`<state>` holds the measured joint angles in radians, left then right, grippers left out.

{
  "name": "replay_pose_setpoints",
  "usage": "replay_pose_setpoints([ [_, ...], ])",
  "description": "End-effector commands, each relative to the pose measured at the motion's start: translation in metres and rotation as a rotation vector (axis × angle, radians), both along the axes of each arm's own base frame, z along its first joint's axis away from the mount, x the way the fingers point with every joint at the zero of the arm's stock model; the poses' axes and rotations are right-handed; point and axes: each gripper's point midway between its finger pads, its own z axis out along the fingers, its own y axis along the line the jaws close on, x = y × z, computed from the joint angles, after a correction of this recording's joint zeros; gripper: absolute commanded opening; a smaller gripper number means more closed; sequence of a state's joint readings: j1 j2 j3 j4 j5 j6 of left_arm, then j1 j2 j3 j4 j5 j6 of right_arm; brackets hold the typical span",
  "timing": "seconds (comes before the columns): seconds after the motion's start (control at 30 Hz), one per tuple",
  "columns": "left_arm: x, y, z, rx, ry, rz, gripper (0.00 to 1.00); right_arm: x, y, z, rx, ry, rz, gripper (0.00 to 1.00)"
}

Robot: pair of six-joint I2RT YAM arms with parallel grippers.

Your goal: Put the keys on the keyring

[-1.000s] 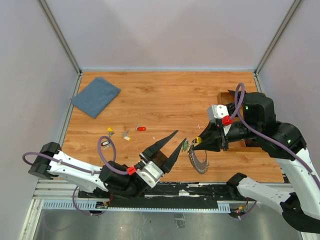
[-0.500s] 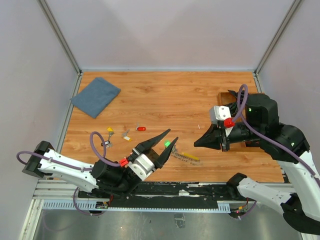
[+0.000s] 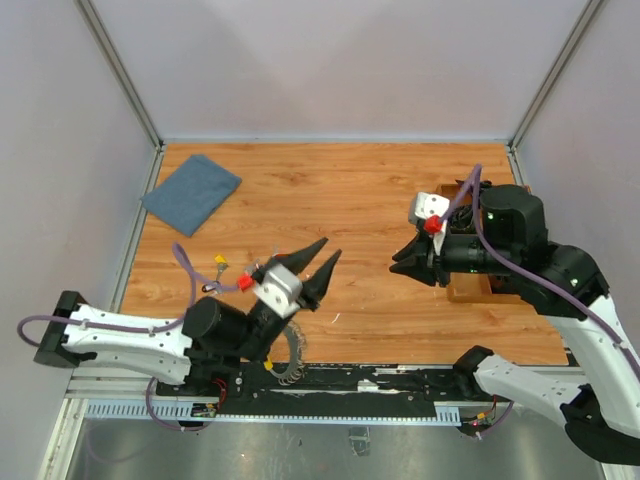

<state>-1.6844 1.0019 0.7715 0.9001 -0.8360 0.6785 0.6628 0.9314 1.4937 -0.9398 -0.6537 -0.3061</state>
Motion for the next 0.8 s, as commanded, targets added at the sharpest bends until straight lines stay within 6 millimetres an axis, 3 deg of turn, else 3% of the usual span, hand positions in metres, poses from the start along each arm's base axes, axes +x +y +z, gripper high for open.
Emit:
replay_pose_setpoints([
  [0.0,0.044,0.027,-0.017,-0.117,0.228,0.009,0.37,0.035,-0.003,-0.035,-0.079,0.067,-0.193,0.28],
  [0.17,0.078,0.064,-0.046,-0.137,0.394,0.127,0.42,0.057,-0.001,-0.054,-0.035,0.119,-0.337,0.44],
  [0.3,0.086,0.079,-0.087,-0.075,0.568,0.212,0.47,0.077,-0.004,-0.087,-0.061,0.199,-0.486,0.51],
  [0.4,0.079,0.083,-0.126,-0.049,0.721,0.23,0.48,0.081,0.001,-0.115,-0.09,0.282,-0.514,0.52],
  [0.57,0.055,0.098,-0.197,-0.043,0.987,0.271,0.42,0.075,0.022,-0.141,-0.042,0.423,-0.481,0.52],
  [0.77,0.026,0.12,-0.278,-0.026,1.263,0.394,0.36,0.074,0.023,-0.17,-0.069,0.531,-0.547,0.54],
])
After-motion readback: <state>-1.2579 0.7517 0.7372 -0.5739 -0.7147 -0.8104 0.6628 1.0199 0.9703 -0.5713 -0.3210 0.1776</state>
